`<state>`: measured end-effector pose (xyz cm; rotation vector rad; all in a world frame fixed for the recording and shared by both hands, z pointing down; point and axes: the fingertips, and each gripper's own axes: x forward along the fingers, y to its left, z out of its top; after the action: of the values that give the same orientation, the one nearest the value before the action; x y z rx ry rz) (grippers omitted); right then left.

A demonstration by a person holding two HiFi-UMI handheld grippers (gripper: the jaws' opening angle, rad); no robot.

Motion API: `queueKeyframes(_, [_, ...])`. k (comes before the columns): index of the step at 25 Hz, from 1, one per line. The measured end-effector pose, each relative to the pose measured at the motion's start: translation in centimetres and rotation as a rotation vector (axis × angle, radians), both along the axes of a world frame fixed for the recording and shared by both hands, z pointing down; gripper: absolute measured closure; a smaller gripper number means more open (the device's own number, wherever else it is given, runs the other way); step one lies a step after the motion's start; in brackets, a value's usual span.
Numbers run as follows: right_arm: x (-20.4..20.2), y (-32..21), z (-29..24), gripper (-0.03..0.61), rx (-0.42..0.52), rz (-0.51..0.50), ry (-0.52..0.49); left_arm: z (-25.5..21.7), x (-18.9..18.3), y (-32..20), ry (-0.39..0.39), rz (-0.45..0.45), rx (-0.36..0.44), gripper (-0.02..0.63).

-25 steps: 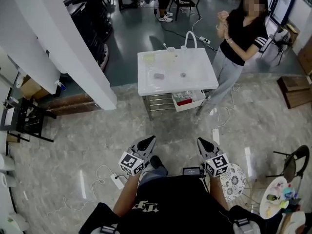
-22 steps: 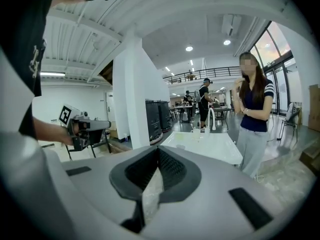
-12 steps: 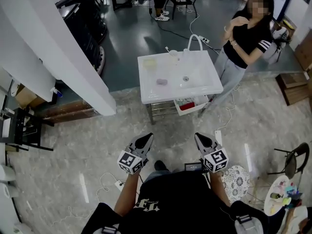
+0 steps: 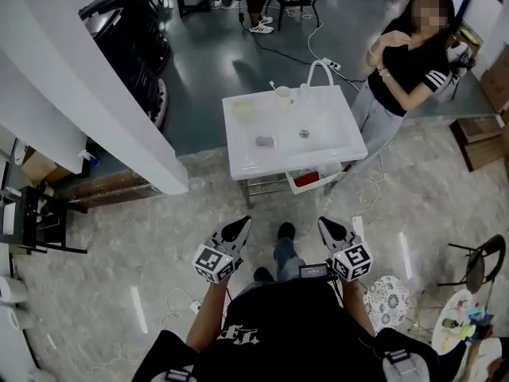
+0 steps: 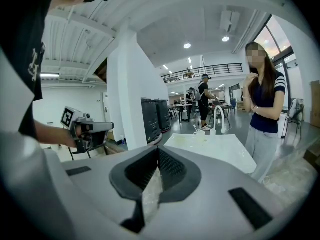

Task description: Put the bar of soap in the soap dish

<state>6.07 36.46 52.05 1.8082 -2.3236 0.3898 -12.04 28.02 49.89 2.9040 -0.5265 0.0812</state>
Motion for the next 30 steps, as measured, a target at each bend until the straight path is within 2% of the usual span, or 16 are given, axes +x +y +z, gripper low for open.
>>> queueKeyframes(7, [2.1, -8.1, 0.2, 0.571, 0.019, -0.051, -0.012, 0.4, 2.2, -6.7, -0.025, -0.028, 0.010, 0.604])
queueKeyframes(18, [8.2, -21.0, -2.5, 0.570, 0.054, -0.138, -0.008, -2.1, 8.1, -18.3, -0.041, -0.087, 0.051, 0.604])
queueKeyframes(25, [11.3, -25.9, -2.9, 0.570, 0.040, -0.177, -0.017, -2.6, 11.4, -22.1, -0.057, -0.099, 0.043, 0.605])
queueKeyframes(30, [11.8, -28.6, -2.8, 0.570, 0.028, -0.225, -0.016, -2.8, 12.6, -24.3, -0.060, -0.118, 0.040, 0.604])
